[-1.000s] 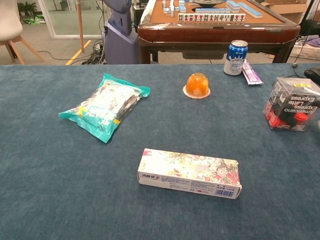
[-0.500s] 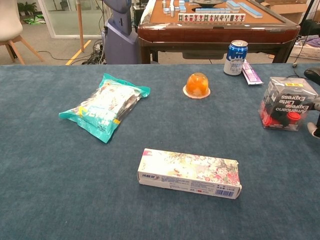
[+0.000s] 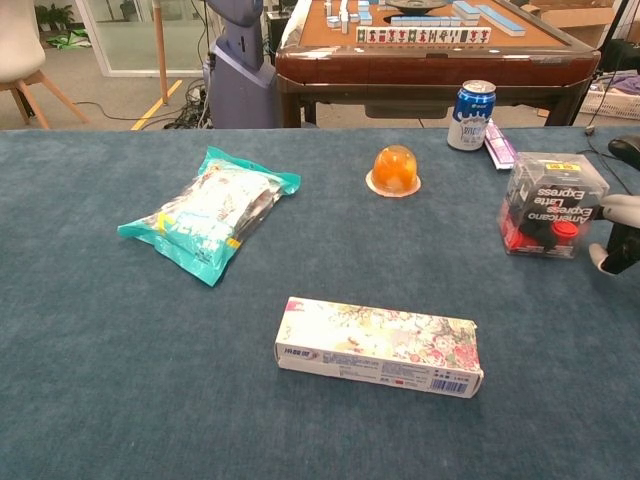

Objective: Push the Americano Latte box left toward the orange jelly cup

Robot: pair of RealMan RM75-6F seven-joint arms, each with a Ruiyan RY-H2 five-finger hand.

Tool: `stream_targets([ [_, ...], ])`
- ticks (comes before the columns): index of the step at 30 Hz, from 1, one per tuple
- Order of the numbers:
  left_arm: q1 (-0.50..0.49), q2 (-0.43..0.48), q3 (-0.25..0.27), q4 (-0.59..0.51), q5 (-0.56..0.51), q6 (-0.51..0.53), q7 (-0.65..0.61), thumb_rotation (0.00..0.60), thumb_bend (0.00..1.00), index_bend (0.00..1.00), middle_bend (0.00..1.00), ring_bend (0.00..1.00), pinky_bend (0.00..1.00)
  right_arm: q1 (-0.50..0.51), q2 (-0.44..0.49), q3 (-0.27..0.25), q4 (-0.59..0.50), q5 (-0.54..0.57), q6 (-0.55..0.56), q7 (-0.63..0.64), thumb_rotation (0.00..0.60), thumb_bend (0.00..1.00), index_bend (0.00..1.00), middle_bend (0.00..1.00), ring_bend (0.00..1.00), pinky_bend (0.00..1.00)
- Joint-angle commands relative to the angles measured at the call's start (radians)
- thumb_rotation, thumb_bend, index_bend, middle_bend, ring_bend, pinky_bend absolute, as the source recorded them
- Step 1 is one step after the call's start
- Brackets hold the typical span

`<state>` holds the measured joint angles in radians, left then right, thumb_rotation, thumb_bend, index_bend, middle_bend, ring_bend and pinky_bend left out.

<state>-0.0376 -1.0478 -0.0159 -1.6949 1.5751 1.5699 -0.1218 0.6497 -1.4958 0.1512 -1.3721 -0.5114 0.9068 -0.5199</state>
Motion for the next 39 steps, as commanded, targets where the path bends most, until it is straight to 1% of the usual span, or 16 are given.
stream_targets([
  [1,0.001,0.001,-0.001,-0.001,-0.001,0.002,-0.001,0.600,0.41,0.41,0.45,0.42,0.64,0.005,-0.008,0.004,-0.002,-0.009,0.006,0.003,0.600,0.74,0.19,1.00,1.00,1.00],
  [11,0.008,0.008,-0.003,-0.001,-0.004,0.012,-0.011,0.600,0.41,0.41,0.45,0.42,0.64,0.025,-0.037,0.010,-0.013,-0.026,0.033,-0.009,0.600,0.74,0.19,1.00,1.00,1.00],
  [33,0.020,0.028,-0.005,-0.019,-0.007,0.024,-0.015,0.600,0.41,0.42,0.45,0.42,0.64,0.100,-0.116,0.031,-0.003,0.009,0.029,-0.071,0.600,0.74,0.19,1.00,1.00,1.00],
  [39,0.022,0.035,-0.005,-0.028,-0.010,0.024,-0.014,0.600,0.41,0.42,0.45,0.42,0.64,0.119,-0.137,0.035,-0.006,-0.002,0.026,-0.075,0.600,0.74,0.19,1.00,1.00,1.00],
])
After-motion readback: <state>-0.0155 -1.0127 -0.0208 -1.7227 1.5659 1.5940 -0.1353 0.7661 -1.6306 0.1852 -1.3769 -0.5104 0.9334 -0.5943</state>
